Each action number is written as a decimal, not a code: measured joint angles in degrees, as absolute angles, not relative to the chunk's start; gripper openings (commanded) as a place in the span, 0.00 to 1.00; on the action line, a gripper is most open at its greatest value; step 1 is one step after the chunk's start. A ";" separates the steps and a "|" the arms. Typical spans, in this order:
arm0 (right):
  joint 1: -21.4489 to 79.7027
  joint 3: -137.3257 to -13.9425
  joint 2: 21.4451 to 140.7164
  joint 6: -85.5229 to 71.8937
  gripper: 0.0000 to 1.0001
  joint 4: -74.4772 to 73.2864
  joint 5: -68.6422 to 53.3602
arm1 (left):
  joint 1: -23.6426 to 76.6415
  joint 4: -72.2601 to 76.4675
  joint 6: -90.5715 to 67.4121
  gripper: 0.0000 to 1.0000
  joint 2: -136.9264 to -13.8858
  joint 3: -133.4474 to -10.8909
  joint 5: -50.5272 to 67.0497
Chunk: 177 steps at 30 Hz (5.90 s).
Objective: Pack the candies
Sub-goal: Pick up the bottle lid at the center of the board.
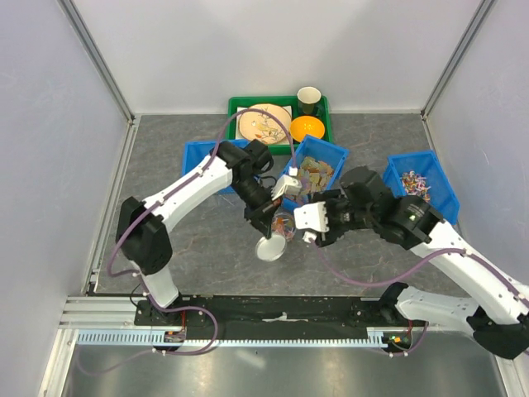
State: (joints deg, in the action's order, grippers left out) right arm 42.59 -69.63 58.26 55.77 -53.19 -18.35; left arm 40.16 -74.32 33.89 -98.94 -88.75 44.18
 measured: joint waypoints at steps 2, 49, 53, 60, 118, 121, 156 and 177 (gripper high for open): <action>47.09 -69.67 59.64 54.35 0.70 -51.55 -15.90 | 38.98 -75.02 35.29 0.02 -101.41 -91.74 46.30; 61.45 -67.81 67.55 50.06 0.01 -42.37 -7.49 | 27.46 -70.28 33.28 0.62 -98.21 -100.05 51.07; 53.98 -68.71 65.49 47.81 0.01 -42.39 -13.23 | 25.19 -67.05 33.67 0.62 -92.86 -96.53 51.92; 42.68 -69.19 67.33 44.58 0.01 -42.63 -26.26 | 25.08 -62.92 40.18 0.62 -82.06 -86.30 59.44; 36.18 -81.54 81.78 41.74 0.73 -47.86 -38.83 | 30.74 -40.16 33.17 0.02 -79.57 -72.31 59.55; 36.25 -76.95 74.61 40.88 0.81 -43.77 -31.44 | 30.17 -35.05 26.09 0.02 -79.59 -71.48 58.89; 54.43 -58.78 66.48 40.29 0.98 -13.74 1.87 | 21.21 3.64 -21.65 0.01 -88.25 -63.35 80.14; 55.53 -57.74 67.79 40.77 0.98 -10.98 4.91 | 20.56 6.66 -23.94 0.01 -88.88 -62.57 81.32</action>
